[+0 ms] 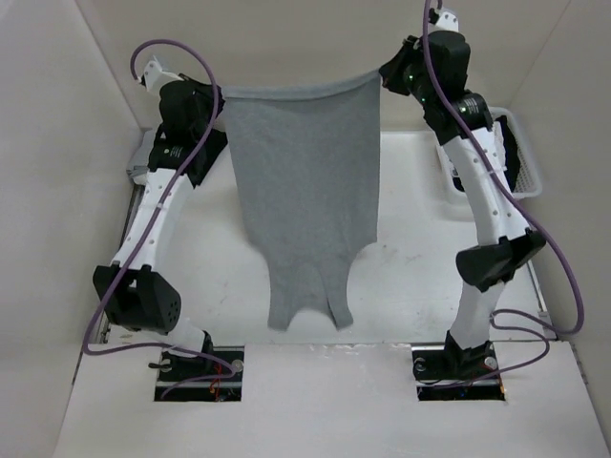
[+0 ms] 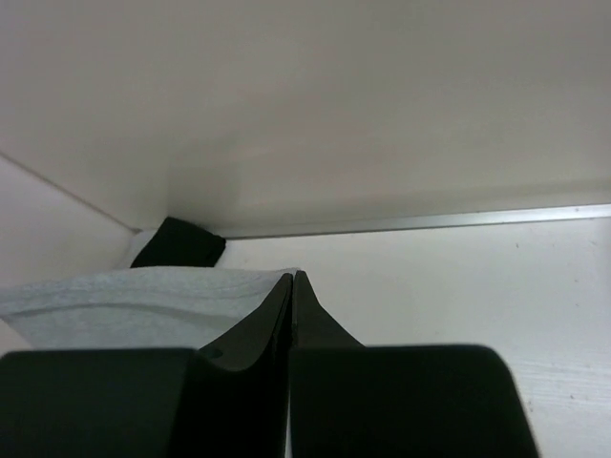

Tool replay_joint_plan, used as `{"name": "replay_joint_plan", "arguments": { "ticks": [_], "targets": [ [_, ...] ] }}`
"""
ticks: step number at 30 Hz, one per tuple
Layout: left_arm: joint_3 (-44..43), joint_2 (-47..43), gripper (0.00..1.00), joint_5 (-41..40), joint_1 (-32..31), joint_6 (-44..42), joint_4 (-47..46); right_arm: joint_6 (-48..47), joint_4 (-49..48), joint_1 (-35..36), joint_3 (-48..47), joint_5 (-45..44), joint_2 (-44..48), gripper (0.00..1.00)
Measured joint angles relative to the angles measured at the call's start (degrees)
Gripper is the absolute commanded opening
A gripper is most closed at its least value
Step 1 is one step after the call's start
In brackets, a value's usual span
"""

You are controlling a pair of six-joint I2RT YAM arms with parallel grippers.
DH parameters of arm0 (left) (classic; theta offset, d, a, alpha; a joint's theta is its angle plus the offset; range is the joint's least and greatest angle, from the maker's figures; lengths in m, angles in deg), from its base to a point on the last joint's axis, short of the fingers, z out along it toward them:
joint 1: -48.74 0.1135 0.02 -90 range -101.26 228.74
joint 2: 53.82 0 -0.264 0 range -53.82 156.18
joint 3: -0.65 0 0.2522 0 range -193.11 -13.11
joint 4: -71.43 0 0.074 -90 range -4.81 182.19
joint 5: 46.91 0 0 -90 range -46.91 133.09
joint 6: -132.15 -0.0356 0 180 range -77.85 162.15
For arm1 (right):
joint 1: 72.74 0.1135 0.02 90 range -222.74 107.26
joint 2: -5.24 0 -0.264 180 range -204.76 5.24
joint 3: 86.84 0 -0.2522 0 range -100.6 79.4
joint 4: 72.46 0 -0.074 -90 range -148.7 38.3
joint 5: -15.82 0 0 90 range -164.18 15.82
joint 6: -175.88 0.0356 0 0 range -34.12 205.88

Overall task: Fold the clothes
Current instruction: Flatten the tank top out, then fold the tank top

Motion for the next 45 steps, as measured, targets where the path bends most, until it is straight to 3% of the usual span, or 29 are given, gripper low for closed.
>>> {"name": "replay_joint_plan", "arguments": {
  "ticks": [3, 6, 11, 16, 22, 26, 30, 34, 37, 41, 45],
  "targets": [
    [-5.4, 2.9, 0.00, 1.8, 0.3, 0.3, 1.3, 1.2, 4.6, -1.7, -10.8, 2.4, -5.6, 0.00],
    [-9.3, 2.2, 0.00, 3.1, 0.4, 0.3, 0.9, 1.8, 5.9, -2.4, -16.4, 3.8, -5.2, 0.00],
    [-10.3, -3.3, 0.00, 3.3, 0.9, 0.0, -1.3, 2.1, 4.8, -2.6, -14.2, 4.9, 3.1, 0.00],
    [0.1, -13.0, 0.00, 2.2, -0.4, -1.0, -5.6, 2.2, -1.0, -2.3, 7.0, 4.9, 18.0, 0.00],
    [31.0, -31.4, 0.00, -1.4, -5.7, -1.1, -9.4, 3.2, -9.7, 3.5, 47.5, 1.8, 39.4, 0.01],
    [50.7, -45.1, 0.00, -3.2, -9.2, -0.5, -5.1, 7.3, -12.2, 11.1, 75.0, -0.5, 54.9, 0.00],
    [61.1, -60.4, 0.00, -3.8, -11.9, 0.7, 6.2, 13.9, -11.6, 19.5, 93.5, -3.9, 67.2, 0.00],
    [63.3, -75.8, 0.00, -4.5, -13.5, 3.7, 19.3, 21.6, -8.6, 31.0, 102.5, -8.0, 75.9, 0.00],
    [63.2, -81.7, 0.00, -4.9, -13.8, 6.4, 26.4, 27.6, -5.1, 39.6, 105.5, -11.4, 79.9, 0.00],
    [63.3, -82.5, 0.00, -5.2, -13.7, 8.8, 33.1, 33.4, -2.3, 47.3, 106.1, -15.4, 79.7, 0.00],
    [63.7, -75.4, 0.00, -6.3, -12.5, 9.2, 29.0, 31.5, -4.5, 42.8, 104.9, -15.6, 70.9, 0.00]
  ]
}}
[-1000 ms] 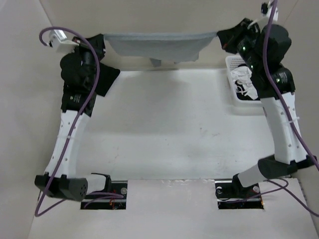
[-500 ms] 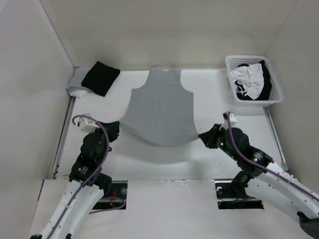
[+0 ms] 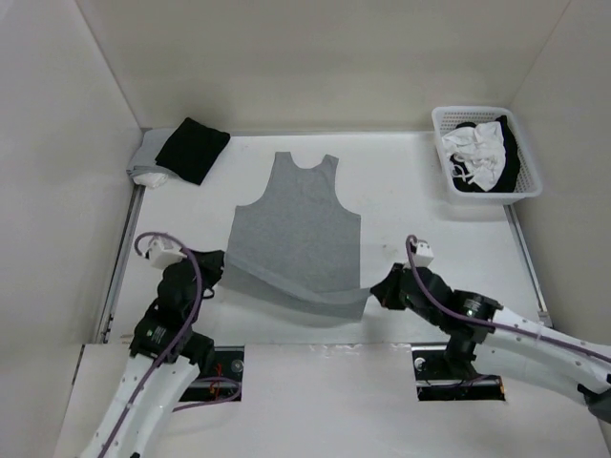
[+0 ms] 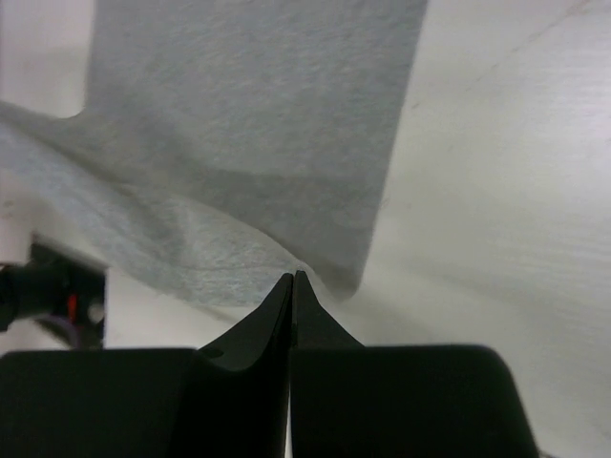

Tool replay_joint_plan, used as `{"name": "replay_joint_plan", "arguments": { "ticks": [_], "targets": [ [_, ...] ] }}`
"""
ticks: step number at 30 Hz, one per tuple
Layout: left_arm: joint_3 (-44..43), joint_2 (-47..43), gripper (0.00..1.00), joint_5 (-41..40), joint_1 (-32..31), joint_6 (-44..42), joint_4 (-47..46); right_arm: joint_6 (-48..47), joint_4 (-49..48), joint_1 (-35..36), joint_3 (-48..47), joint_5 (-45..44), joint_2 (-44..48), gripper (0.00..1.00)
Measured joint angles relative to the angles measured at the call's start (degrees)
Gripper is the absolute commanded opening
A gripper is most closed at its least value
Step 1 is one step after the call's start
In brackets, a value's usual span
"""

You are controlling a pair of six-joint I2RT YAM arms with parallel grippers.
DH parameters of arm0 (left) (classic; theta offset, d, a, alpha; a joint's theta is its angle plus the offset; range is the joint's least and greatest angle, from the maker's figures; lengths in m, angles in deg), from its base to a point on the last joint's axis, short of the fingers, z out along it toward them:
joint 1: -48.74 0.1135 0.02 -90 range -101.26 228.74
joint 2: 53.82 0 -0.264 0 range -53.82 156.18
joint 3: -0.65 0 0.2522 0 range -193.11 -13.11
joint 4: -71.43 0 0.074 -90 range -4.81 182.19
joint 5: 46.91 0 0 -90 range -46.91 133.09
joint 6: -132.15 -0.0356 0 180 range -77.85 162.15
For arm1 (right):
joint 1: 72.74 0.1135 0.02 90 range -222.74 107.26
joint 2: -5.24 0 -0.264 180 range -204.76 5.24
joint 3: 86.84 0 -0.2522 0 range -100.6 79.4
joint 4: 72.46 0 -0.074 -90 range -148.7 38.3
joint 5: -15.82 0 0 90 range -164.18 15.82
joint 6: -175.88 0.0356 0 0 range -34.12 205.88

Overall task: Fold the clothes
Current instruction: Fold the tank top

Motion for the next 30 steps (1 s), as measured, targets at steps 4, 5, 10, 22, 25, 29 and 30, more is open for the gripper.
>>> {"name": "replay_joint_plan", "arguments": {
  "ticks": [4, 5, 10, 22, 25, 29, 30],
  "targets": [
    [0.0, 18.5, 0.00, -0.4, 3.0, -0.2, -14.5, -6.9, -8.2, -16.3, -5.2, 6.1, -13.9, 0.00],
    [-0.4, 24.5, 0.00, -0.3, 4.2, -0.2, -18.8, -8.6, -10.9, -20.9, -7.4, 8.3, -18.0, 0.00],
    [-8.8, 53.7, 0.00, 1.2, 9.0, 0.1, -34.7, -14.6, -21.2, -36.1, -23.0, 17.3, -39.0, 0.00],
    [-55.4, 101.2, 0.32, 7.3, 14.2, 0.1, -48.3, -15.7, -25.6, -50.7, -72.2, 28.9, -85.6, 0.38],
    [-55.8, 104.2, 0.33, 9.5, 15.1, 0.1, -48.9, -15.3, -25.0, -51.4, -73.5, 29.3, -89.0, 0.43],
    [-38.7, 97.2, 0.28, 9.7, 15.6, 0.3, -53.4, -15.2, -27.8, -50.8, -59.4, 29.1, -83.2, 0.38],
    [-32.1, 93.6, 0.28, 9.3, 15.6, 0.6, -54.3, -15.1, -28.4, -50.4, -54.8, 28.9, -80.5, 0.31]
  ]
}}
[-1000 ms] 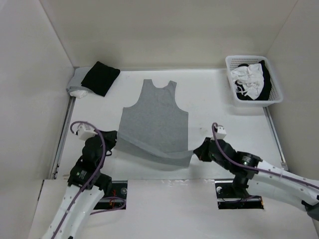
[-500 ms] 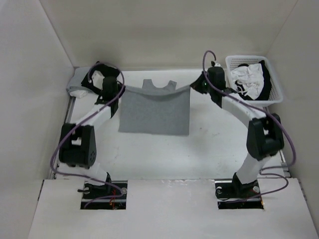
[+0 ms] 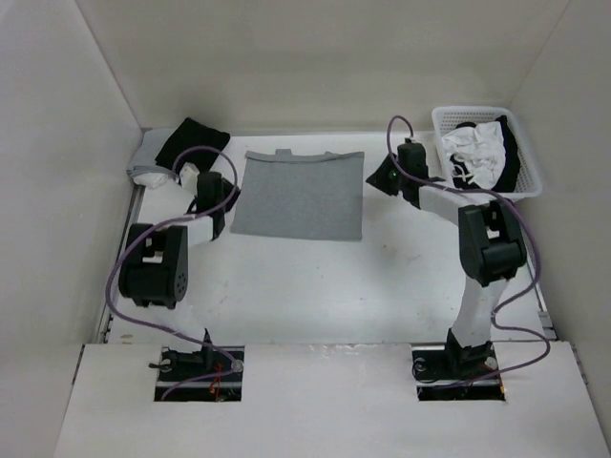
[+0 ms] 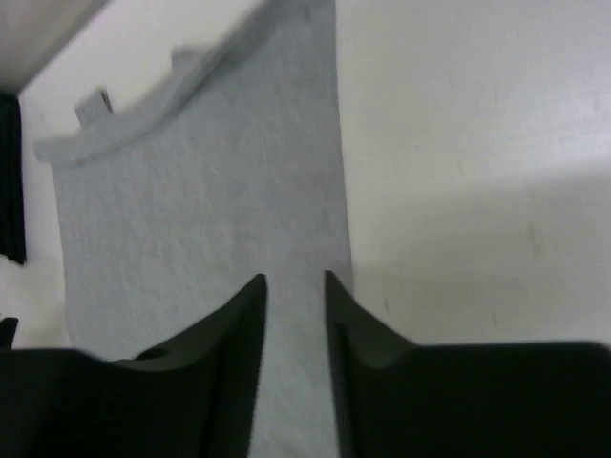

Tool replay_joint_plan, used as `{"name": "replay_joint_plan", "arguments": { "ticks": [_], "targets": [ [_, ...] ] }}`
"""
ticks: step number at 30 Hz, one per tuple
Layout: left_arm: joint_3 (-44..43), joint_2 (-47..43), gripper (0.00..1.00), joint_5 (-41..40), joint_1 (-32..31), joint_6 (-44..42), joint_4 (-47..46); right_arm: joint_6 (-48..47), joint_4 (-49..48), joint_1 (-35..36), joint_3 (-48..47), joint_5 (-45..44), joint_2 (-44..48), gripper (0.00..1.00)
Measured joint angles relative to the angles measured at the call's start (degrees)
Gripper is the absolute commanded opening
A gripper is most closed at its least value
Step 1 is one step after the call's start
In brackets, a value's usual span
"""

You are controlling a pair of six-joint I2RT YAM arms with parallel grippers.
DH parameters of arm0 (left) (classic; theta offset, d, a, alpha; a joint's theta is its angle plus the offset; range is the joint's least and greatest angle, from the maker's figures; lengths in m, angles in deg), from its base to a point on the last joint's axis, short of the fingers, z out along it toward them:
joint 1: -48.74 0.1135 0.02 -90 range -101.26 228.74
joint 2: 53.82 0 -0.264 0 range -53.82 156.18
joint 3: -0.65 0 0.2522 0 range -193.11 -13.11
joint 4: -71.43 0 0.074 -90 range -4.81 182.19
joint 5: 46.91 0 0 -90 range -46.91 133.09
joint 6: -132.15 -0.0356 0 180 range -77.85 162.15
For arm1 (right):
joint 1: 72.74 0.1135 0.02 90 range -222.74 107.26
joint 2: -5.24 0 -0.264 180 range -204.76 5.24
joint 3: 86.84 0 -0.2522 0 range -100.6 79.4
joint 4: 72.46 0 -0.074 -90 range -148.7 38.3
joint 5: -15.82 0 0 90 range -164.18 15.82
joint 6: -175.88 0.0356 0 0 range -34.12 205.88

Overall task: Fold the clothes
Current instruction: Fold the tank top

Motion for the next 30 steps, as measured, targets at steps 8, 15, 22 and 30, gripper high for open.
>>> {"name": "replay_joint_plan", "arguments": {
  "ticks": [8, 15, 22, 30],
  "targets": [
    [32.1, -26.0, 0.40, -0.5, -0.9, 1.9, -3.9, 1.7, -11.2, 8.3, 34.5, -1.2, 24.2, 0.01],
    [34.9, -22.8, 0.38, 5.3, 3.0, 3.4, -8.8, 2.8, -15.3, 12.1, 45.3, -3.0, 30.1, 0.17],
    [34.9, -16.2, 0.31, 9.3, 3.9, 6.4, -13.4, 4.6, -19.1, 12.1, 48.7, -4.6, 30.1, 0.38],
    [34.8, -14.8, 0.19, 9.3, 3.9, 7.6, -14.2, 7.2, -22.4, 12.1, 49.3, -5.4, 25.8, 0.41]
  ]
}}
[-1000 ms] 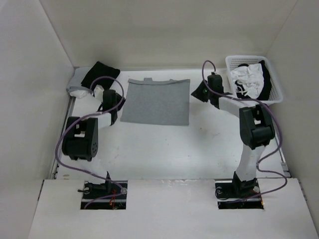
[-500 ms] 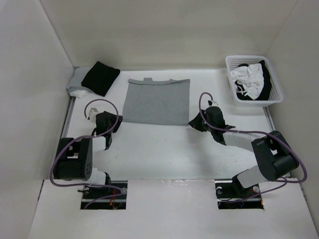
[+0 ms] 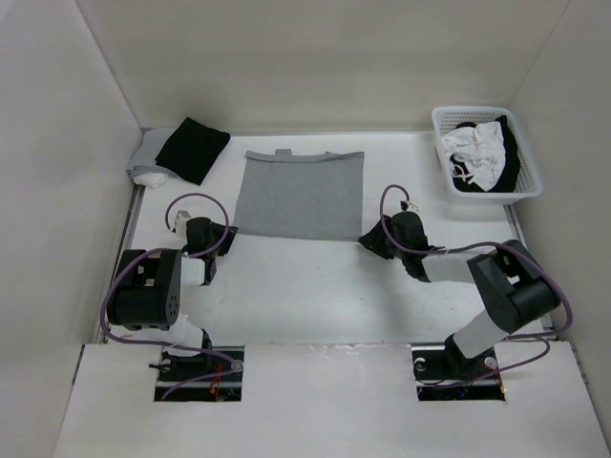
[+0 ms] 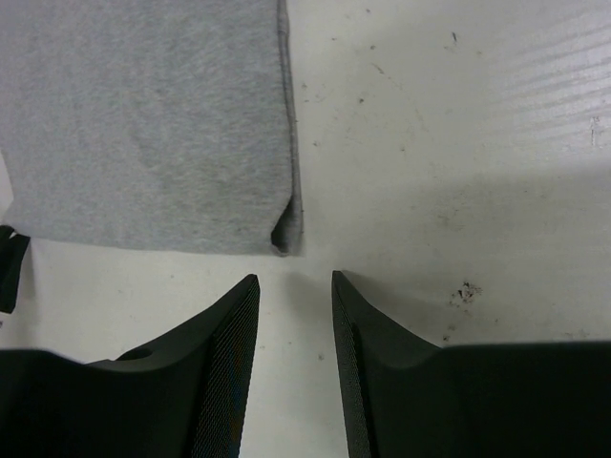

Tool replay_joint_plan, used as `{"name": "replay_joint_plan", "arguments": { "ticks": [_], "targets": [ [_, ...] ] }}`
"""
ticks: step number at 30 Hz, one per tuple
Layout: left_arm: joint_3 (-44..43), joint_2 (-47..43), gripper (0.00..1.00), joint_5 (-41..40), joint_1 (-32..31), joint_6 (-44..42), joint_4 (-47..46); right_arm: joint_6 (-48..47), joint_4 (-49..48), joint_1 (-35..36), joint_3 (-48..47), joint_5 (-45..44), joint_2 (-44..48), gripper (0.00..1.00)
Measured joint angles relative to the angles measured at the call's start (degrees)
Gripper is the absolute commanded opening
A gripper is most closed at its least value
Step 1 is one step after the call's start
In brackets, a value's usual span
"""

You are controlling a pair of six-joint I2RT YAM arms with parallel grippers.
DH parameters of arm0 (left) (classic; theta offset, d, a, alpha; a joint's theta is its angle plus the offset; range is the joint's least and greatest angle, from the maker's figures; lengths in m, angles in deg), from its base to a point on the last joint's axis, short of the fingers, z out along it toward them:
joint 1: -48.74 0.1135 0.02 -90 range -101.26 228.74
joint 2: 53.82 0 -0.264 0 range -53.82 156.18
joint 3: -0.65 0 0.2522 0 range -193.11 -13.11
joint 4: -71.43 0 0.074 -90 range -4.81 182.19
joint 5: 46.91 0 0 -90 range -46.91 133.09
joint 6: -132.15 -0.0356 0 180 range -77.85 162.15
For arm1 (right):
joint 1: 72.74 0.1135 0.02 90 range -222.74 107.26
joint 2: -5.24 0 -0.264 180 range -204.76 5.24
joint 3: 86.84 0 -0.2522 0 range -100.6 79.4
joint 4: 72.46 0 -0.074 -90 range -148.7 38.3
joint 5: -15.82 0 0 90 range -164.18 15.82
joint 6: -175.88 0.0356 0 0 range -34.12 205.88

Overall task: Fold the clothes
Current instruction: Fold the tank top

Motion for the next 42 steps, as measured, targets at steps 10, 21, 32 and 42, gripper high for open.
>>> {"name": "replay_joint_plan", "arguments": {
  "ticks": [10, 21, 32, 42],
  "targets": [
    [-0.3, 2.3, 0.07, -0.7, 0.0, 0.9, -2.1, 3.3, -4.6, 0.1, -1.8, 0.2, -4.9, 0.40],
    [-0.3, 2.3, 0.00, -1.4, 0.0, 0.9, -2.3, 5.2, -6.8, 0.1, -3.6, 0.6, -8.9, 0.07],
    [1.6, -22.9, 0.00, -1.1, -0.3, -0.6, 6.4, 2.3, 2.2, 2.9, -1.1, -1.1, 13.6, 0.03],
    [-15.0, -62.1, 0.00, -2.4, -4.6, -6.8, 30.5, -8.0, 30.0, 19.3, -15.1, -13.5, 50.5, 0.04]
  ]
}}
